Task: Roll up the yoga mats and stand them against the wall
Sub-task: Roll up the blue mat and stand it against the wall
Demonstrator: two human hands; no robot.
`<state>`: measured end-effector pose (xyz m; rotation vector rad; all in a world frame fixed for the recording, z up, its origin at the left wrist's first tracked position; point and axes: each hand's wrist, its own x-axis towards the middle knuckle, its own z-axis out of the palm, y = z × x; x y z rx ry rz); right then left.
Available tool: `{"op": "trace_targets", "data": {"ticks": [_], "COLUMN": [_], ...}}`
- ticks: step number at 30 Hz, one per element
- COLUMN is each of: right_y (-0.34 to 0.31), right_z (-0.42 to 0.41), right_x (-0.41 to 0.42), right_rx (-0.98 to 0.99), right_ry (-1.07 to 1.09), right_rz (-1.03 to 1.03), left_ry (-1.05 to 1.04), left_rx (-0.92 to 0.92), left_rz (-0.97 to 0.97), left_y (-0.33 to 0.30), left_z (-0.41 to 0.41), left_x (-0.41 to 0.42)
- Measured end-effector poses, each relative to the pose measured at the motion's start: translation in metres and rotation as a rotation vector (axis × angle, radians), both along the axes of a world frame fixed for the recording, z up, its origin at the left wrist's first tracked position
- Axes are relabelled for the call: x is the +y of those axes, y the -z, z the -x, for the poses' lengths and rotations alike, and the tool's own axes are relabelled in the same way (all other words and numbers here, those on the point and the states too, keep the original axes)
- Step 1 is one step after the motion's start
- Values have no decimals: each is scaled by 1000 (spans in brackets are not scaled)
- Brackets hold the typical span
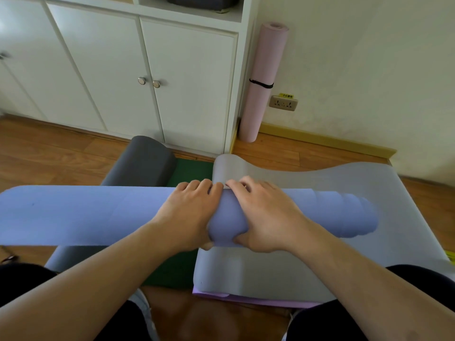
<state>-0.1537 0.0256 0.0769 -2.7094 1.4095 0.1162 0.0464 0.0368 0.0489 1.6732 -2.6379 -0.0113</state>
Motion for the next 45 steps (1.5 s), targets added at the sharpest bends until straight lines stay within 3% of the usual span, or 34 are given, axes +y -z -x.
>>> {"op": "trace_targets", "data": {"ticks": [4,8,14,19,27,34,42,45], "right_y": [1,2,-1,-4,-8,-11,-15,-29], "right_z": [0,-3,-3,-2,0,-1,2,8], "right_x": [5,0,-3,-4,5,-2,-7,-2], "right_rx": [107,96,14,-12,199,110,13,-331], "right_ry": [-31,-33,19,70,-36,-17,-53,-173], "right_rz": [147,162,49,-1,217,189,242,389], "left_ry": [-55,-72,-22,-35,-102,-65,-59,-110], "left_rx": [109,125,-33,-3,122,53,165,239], "left_rz": [-89,-172,10,97,-109,-7,203,229], "left_y": [-11,-11,5,9,-10,-1,8,-6], "left_z": [-15,-18,4,13,-13,3,26,24], "left_x": [-9,-7,9,7,-11,2,-1,-17]}}
